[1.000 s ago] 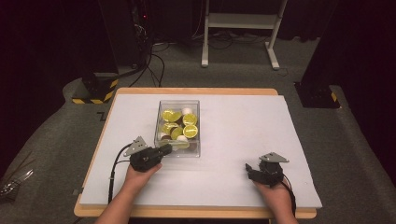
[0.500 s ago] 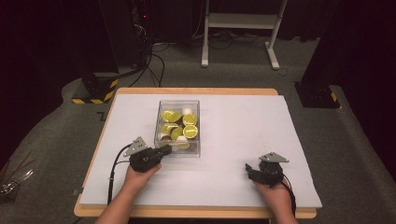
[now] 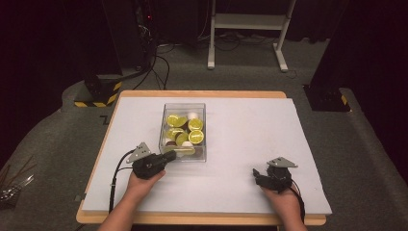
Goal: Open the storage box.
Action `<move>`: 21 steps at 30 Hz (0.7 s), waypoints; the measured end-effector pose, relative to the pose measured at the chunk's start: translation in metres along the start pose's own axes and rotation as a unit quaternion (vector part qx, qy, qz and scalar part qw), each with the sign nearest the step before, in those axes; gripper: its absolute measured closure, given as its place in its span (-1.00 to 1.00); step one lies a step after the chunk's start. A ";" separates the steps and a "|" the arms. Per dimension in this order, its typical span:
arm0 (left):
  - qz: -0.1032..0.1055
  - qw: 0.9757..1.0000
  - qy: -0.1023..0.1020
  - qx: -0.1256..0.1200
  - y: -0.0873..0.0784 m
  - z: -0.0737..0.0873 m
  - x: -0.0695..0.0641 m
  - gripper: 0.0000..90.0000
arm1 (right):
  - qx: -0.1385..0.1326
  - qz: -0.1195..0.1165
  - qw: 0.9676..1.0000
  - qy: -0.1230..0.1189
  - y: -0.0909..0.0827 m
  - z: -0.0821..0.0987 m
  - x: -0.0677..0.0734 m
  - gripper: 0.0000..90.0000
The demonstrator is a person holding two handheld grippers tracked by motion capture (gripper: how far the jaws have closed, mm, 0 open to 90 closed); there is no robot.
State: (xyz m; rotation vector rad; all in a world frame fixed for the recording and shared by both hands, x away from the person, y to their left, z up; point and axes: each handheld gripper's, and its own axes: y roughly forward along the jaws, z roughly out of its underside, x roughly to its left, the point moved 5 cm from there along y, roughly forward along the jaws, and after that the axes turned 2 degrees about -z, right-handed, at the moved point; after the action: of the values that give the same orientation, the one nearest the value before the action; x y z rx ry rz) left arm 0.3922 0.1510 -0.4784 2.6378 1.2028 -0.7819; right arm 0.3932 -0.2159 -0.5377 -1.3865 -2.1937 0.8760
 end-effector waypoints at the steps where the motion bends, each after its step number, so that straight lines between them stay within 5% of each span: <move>1: 0.002 1.000 -0.001 -0.001 -0.001 0.000 0.000 0.88 | 0.000 0.000 1.000 0.000 0.000 0.000 0.000 -0.36; 21: 0.005 1.000 -0.008 -0.004 -0.007 0.004 -0.004 0.90 | 0.000 0.000 1.000 0.000 0.000 0.000 0.000 -0.36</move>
State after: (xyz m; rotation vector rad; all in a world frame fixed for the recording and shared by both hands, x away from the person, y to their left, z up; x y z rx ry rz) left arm 0.3832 0.1523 -0.4793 2.6239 1.1854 -0.7920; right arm 0.3932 -0.2159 -0.5377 -1.3869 -2.1939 0.8762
